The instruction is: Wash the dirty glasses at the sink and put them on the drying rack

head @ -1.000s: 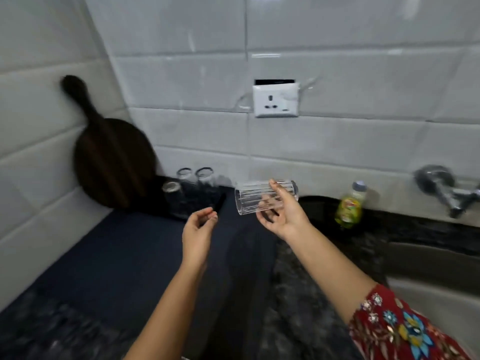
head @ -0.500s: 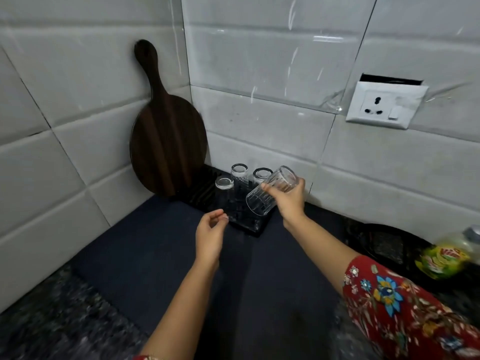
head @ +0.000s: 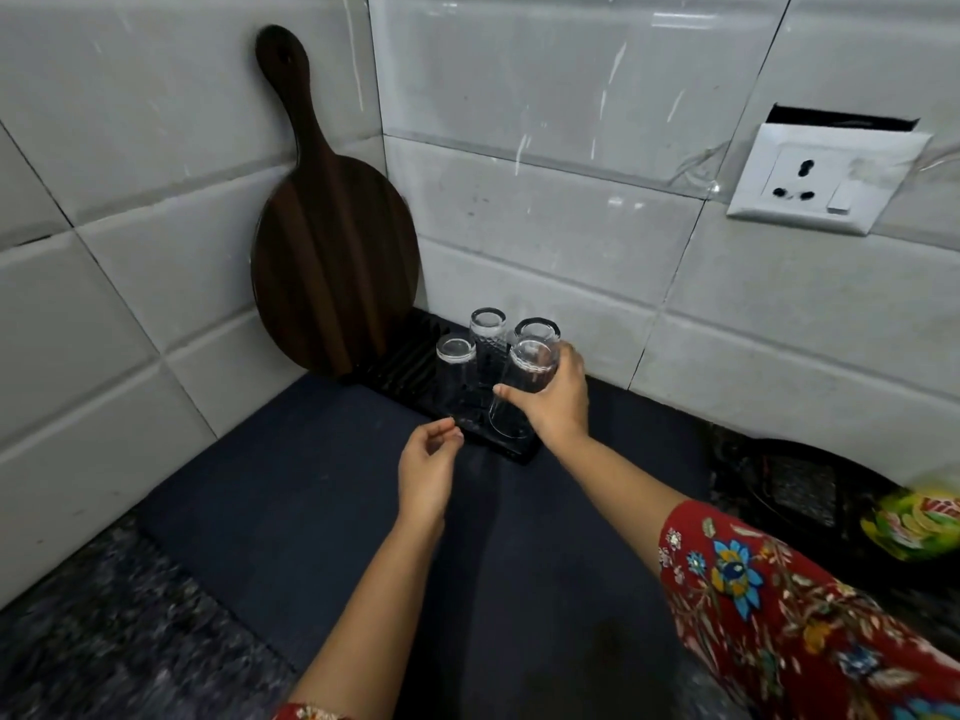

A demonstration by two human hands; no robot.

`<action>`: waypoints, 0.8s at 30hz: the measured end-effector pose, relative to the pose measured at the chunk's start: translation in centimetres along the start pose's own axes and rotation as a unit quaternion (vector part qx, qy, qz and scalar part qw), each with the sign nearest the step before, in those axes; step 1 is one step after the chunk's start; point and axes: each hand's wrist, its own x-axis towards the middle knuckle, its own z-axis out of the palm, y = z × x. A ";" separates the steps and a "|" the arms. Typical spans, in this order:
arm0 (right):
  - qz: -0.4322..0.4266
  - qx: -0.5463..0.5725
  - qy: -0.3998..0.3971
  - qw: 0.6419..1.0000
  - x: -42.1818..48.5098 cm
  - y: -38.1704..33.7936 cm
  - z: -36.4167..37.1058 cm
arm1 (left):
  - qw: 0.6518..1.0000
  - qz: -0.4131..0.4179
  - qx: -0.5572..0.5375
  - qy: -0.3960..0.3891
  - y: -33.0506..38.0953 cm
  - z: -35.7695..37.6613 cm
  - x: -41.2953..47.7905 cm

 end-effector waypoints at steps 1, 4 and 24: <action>-0.005 -0.011 -0.001 1.000 -0.1 -0.1 0.1 | 1.000 -0.001 -0.001 0.002 -0.1 0.0 0.0; -0.013 -0.037 -0.009 0.999 -0.3 -0.3 0.4 | 1.000 -0.002 -0.004 0.006 -0.2 -0.1 0.0; 0.063 -0.003 -0.020 0.998 -1.5 -1.7 -1.4 | 0.999 0.042 -0.010 0.029 1.7 0.4 -2.2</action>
